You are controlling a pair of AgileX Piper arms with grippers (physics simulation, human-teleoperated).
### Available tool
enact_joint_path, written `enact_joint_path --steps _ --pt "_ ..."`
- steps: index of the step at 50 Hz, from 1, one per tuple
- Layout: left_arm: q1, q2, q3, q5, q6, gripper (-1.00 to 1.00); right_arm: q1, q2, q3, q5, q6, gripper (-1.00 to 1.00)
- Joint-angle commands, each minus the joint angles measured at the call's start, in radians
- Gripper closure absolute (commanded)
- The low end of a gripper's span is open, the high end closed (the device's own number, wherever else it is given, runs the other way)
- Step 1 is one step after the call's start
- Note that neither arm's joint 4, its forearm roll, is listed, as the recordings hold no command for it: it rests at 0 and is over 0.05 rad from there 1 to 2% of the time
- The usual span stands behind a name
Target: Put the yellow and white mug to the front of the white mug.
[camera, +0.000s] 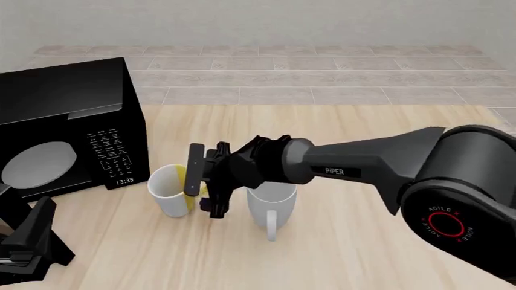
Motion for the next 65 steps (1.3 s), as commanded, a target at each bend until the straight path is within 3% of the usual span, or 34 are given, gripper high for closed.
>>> enact_joint_path --steps 1,35,57,65 --pt "0.000 0.000 0.000 0.000 0.000 -1.00 -0.002 0.008 -0.002 -0.003 0.003 1.00" --pt "0.000 0.000 0.000 0.000 0.000 -1.00 0.002 -0.086 0.005 0.008 0.014 1.00" --pt "0.000 0.000 0.000 0.000 0.000 -1.00 -0.043 -0.171 -0.036 0.049 0.013 1.00" --pt "0.000 0.000 0.000 0.000 0.000 -1.00 -0.075 -0.190 -0.071 0.082 0.039 1.00"
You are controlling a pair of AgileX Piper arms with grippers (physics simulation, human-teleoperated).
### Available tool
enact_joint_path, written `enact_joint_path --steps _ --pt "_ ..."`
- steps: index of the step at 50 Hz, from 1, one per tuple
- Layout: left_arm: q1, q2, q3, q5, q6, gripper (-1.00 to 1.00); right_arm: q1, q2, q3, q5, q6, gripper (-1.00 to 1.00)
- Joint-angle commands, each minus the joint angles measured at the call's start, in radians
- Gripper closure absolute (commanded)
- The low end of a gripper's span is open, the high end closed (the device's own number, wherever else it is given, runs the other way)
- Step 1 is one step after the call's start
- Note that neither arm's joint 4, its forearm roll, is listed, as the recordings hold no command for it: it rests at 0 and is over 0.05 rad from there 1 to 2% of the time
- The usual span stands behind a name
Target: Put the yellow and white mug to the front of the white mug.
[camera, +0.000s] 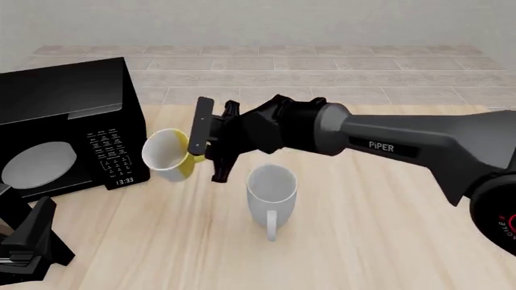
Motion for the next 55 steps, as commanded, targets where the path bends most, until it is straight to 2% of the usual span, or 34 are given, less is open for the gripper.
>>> enact_joint_path --steps 1,44,55 --pt "0.000 0.000 0.000 0.000 0.000 -1.00 -0.035 -0.034 -0.036 0.033 0.031 1.00" --pt "0.000 0.000 0.000 0.000 0.000 -1.00 -0.220 -0.112 0.023 0.032 0.088 1.00" --pt "0.000 0.000 0.000 0.000 0.000 -1.00 -0.265 -0.092 0.025 0.026 0.102 1.00"
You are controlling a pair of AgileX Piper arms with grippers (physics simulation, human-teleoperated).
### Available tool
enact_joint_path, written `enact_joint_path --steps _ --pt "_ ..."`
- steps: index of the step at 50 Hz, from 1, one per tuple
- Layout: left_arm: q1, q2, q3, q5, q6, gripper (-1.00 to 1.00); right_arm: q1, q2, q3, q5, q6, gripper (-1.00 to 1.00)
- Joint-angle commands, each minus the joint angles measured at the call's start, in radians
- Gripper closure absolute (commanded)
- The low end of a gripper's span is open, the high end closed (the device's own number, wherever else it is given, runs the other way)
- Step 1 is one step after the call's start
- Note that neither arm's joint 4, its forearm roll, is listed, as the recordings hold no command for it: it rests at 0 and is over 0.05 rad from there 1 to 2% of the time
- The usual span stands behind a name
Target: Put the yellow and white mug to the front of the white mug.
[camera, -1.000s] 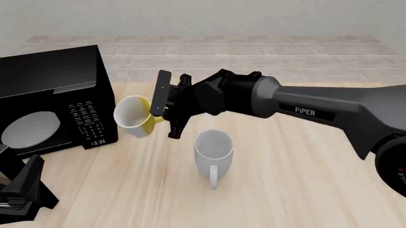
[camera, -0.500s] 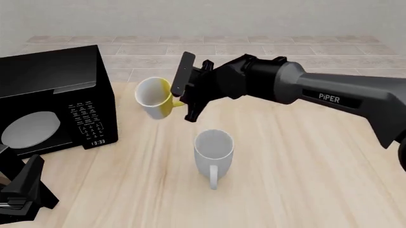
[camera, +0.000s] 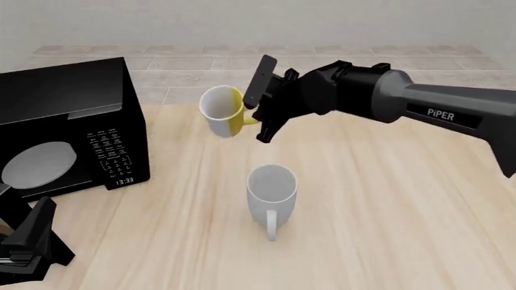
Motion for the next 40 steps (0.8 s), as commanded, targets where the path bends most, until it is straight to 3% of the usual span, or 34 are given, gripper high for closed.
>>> enact_joint_path --steps 1,11,26,40 --pt "0.000 0.000 0.000 0.000 0.000 -1.00 -0.047 0.003 0.005 -0.007 0.023 1.00" --pt "0.000 0.000 0.000 0.000 0.000 -1.00 -0.073 -0.007 0.043 -0.043 0.051 1.00" --pt "0.000 0.000 0.000 0.000 0.000 -1.00 -0.128 -0.004 0.109 -0.095 0.035 1.00" --pt "0.000 0.000 0.000 0.000 0.000 -1.00 -0.149 -0.013 0.167 -0.132 0.058 1.00"
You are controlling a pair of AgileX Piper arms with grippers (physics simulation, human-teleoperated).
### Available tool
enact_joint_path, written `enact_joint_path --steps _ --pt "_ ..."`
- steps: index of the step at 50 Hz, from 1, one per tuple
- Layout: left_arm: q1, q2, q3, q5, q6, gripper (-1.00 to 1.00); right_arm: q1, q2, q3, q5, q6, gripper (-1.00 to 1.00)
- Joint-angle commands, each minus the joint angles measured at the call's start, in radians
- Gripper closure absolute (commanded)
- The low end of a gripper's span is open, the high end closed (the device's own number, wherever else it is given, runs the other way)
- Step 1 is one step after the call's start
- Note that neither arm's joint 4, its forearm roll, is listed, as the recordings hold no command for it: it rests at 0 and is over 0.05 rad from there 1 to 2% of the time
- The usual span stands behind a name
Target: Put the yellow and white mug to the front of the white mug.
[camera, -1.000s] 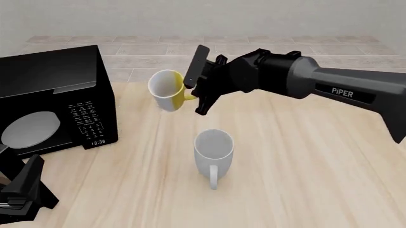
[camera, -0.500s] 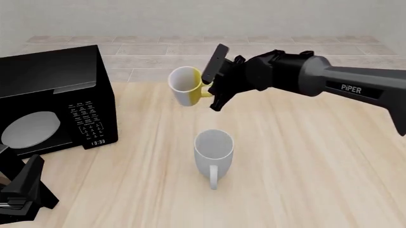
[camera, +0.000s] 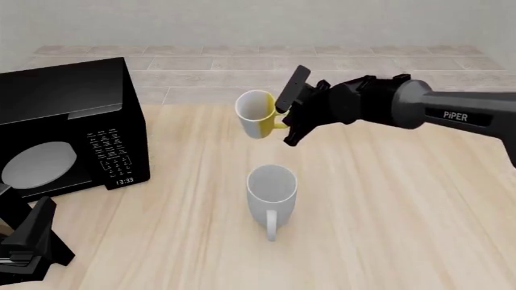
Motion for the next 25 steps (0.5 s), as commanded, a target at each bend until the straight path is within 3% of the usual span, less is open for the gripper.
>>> enact_joint_path --steps 1,25 --pt "0.000 0.000 0.000 0.000 0.000 -1.00 -0.019 -0.003 0.050 -0.035 0.021 1.00" --pt "0.000 0.000 0.000 0.000 0.000 -1.00 -0.029 0.033 0.115 -0.085 0.045 1.00"
